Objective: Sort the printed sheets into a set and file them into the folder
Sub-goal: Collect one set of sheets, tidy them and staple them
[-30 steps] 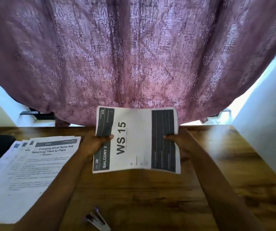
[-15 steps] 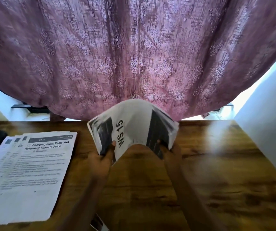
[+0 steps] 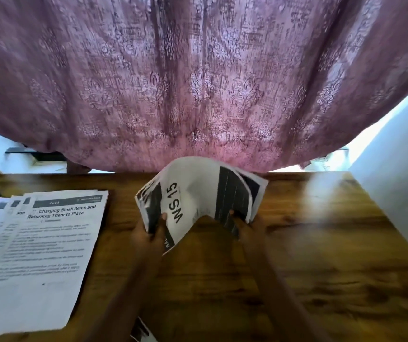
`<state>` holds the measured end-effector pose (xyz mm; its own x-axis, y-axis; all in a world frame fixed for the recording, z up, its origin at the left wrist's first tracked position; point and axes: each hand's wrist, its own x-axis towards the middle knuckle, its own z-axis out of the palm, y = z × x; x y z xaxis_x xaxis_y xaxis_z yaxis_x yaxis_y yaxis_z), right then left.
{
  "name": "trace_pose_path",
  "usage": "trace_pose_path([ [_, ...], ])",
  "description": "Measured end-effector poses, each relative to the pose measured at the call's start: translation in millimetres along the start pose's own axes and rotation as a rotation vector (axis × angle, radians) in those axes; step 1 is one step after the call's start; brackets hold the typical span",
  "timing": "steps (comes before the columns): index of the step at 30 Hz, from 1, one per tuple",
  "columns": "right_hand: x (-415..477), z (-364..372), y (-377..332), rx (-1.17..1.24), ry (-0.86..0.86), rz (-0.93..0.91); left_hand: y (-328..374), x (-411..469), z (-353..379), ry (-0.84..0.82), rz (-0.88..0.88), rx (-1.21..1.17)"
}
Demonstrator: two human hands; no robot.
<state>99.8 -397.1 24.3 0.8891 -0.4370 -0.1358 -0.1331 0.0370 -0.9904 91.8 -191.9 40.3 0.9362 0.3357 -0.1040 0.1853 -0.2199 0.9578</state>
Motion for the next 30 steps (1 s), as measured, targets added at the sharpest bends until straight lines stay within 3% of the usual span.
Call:
trace_pose_path([
  [5,15,-29,-30,-0.148,-0.063,-0.134,20,13,-8,-0.035,-0.102,-0.041],
  [11,47,-58,-8,-0.502,-0.095,0.037,-19,21,-12,-0.346,-0.498,-0.139],
  [18,55,-72,10,-0.658,-0.062,0.158,-37,23,-17,-0.371,-0.573,-0.074],
  [21,39,-58,8,-1.050,0.084,0.064,-37,25,-16,-0.366,-0.571,-0.063],
  [23,20,-35,9,-1.205,0.209,-0.145,-37,26,-15,-0.360,-0.575,-0.056],
  [24,9,-16,11,-1.165,0.174,-0.273,-37,27,-15,-0.358,-0.578,-0.049],
  [26,-14,26,22,-1.091,-0.121,-0.455,-37,28,-15,-0.358,-0.582,-0.049],
  [28,-31,56,39,-1.187,-0.467,-0.468,-37,27,-14,-0.348,-0.580,-0.055],
  [30,-29,51,54,-1.311,-0.550,-0.460,-38,26,-13,-0.339,-0.571,-0.048],
])
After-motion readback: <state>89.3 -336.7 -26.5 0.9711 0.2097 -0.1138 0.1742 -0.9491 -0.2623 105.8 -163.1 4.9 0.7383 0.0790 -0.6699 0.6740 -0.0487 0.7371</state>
